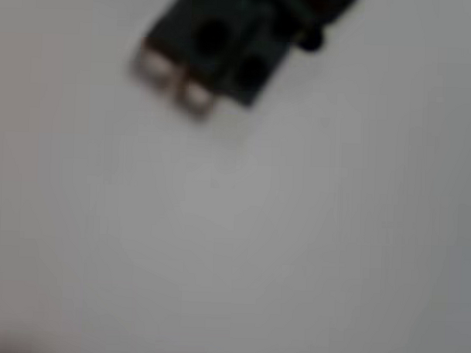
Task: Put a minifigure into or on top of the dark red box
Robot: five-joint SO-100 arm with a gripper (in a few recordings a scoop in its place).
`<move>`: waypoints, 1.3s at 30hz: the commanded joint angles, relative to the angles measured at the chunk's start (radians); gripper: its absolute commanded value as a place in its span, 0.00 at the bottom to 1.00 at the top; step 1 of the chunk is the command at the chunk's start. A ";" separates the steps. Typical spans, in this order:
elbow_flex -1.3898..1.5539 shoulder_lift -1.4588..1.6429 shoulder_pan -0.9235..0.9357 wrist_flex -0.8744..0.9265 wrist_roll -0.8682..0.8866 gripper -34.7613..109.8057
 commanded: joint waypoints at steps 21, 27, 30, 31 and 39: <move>-0.006 0.015 0.140 0.071 0.788 0.24; -0.140 0.011 0.097 0.206 0.936 0.33; -0.106 -0.006 0.043 0.190 1.028 0.33; -0.098 -0.018 0.015 0.184 1.068 0.34; -0.422 -0.667 -0.227 0.092 1.339 0.36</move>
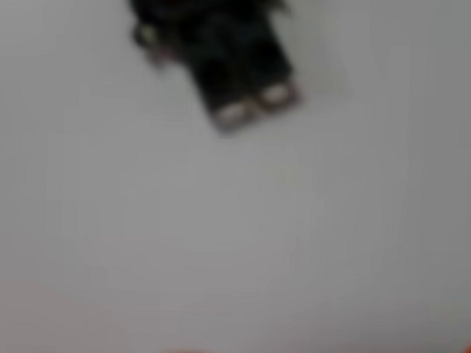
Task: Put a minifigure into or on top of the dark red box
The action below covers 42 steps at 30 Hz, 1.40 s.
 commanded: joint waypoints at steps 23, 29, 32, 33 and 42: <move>-0.646 -1.131 -0.170 -0.282 -0.140 0.36; -0.660 -1.129 -0.126 -0.282 -0.187 0.36; -0.641 -1.132 -0.110 -0.308 -0.204 0.36; -0.637 -1.135 -0.104 -0.311 -0.204 0.36; -0.448 -1.020 -0.078 -0.422 -0.187 0.36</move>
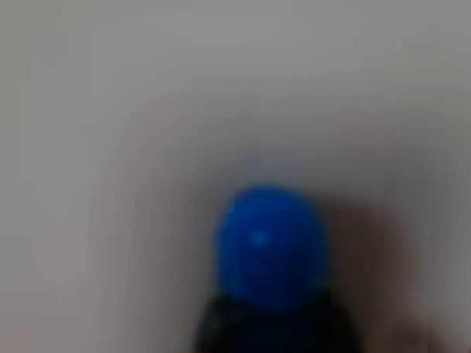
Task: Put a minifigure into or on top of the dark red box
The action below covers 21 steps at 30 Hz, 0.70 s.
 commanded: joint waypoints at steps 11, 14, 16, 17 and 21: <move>0.147 0.126 0.023 -0.067 0.038 0.36; 0.149 0.124 0.025 -0.057 0.029 0.36; 0.164 0.127 0.029 -0.074 0.020 0.36; 0.170 0.127 0.035 -0.077 0.017 0.36; 0.213 0.166 0.048 -0.092 0.006 0.36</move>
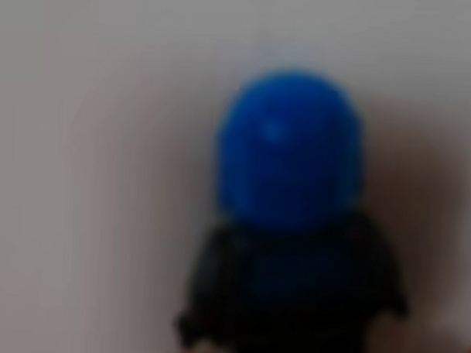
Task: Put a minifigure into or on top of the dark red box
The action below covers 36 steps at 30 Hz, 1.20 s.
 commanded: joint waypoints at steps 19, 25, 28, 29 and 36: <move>0.097 0.069 -0.043 -0.081 0.023 0.36; 0.092 0.060 -0.041 -0.084 0.015 0.33; 0.098 0.064 -0.037 -0.087 0.018 0.32; 0.103 0.067 -0.034 -0.092 0.018 0.32; 0.103 0.064 -0.028 -0.098 0.021 0.32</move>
